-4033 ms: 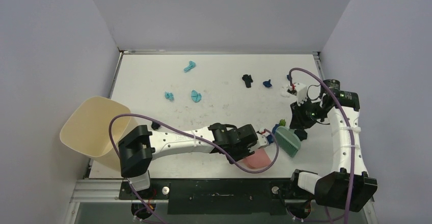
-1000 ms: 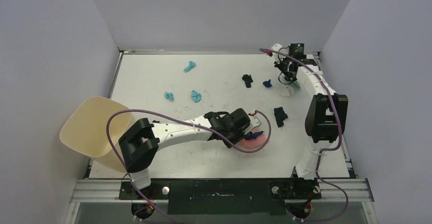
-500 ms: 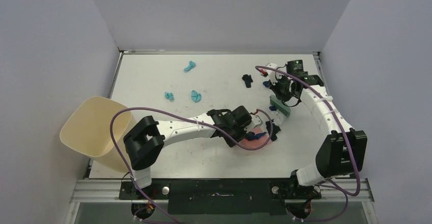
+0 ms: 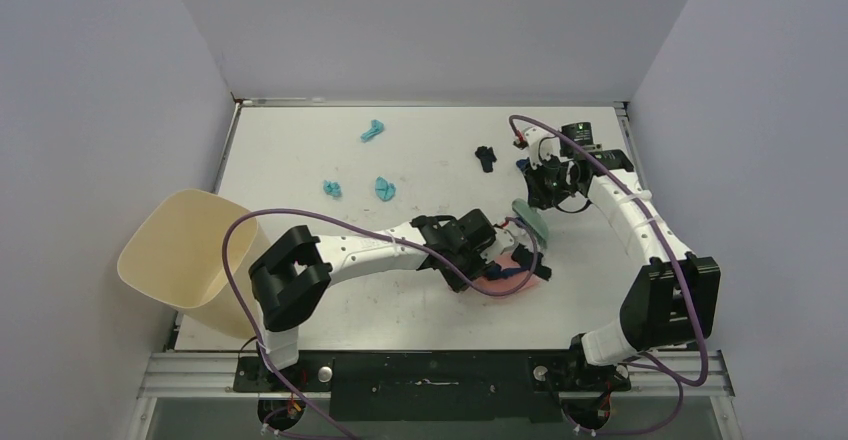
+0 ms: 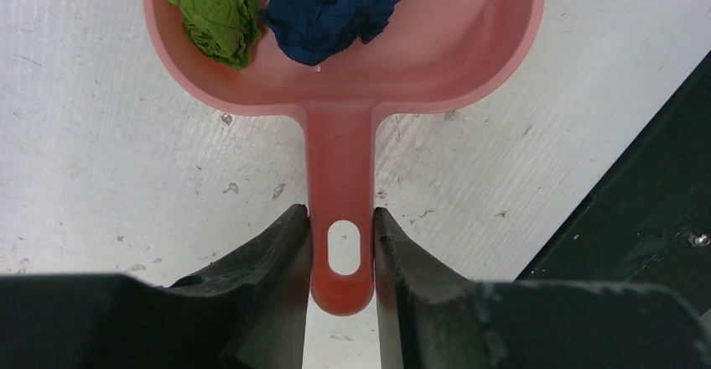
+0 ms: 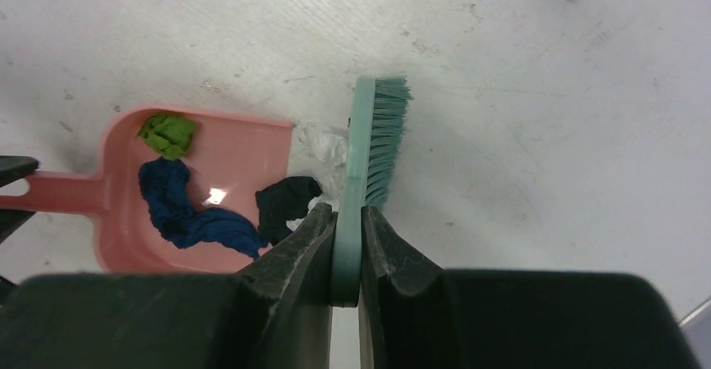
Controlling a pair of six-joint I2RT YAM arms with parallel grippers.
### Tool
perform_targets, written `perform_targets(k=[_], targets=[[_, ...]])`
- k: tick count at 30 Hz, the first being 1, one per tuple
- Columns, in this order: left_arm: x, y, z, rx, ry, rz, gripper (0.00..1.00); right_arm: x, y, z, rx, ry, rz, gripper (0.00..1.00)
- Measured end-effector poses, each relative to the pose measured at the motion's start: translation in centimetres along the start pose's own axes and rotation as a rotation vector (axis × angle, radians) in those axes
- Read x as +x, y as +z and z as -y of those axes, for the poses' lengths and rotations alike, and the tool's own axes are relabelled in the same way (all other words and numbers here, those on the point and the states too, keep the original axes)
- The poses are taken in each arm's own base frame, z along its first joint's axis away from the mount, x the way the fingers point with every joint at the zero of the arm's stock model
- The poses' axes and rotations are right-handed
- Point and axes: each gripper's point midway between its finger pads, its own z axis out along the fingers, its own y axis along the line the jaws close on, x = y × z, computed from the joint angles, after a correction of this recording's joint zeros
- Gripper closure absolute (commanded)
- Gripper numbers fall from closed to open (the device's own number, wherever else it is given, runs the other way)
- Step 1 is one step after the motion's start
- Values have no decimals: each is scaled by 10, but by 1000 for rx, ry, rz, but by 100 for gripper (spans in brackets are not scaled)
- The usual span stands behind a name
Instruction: Sweep away the paper scraps from the table
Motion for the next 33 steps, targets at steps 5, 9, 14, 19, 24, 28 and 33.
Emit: perform_targets(k=[5,9,14,19,24,28,33], targets=[[-4,1,-4,-14,-19,18,100,-5,-5,-26,-100,42,16,95],[-6,1,-11,-34,-43,24,100,1,-18,-46,-161,80,-6,95],[-10,1,-15,-56,-53,40,100,4,-32,-58,-193,110,-19,95],[-12,4,-18,-71,-61,62,100,-3,-47,-65,-213,111,6,95],[-9,2,-18,-72,-61,88,100,-24,-61,-59,-187,88,68,95],[-14,-6,-17,-68,-60,128,100,-45,-75,-49,-150,70,135,95],[-24,-10,-14,-48,-59,168,100,-56,-83,-33,-96,70,182,95]])
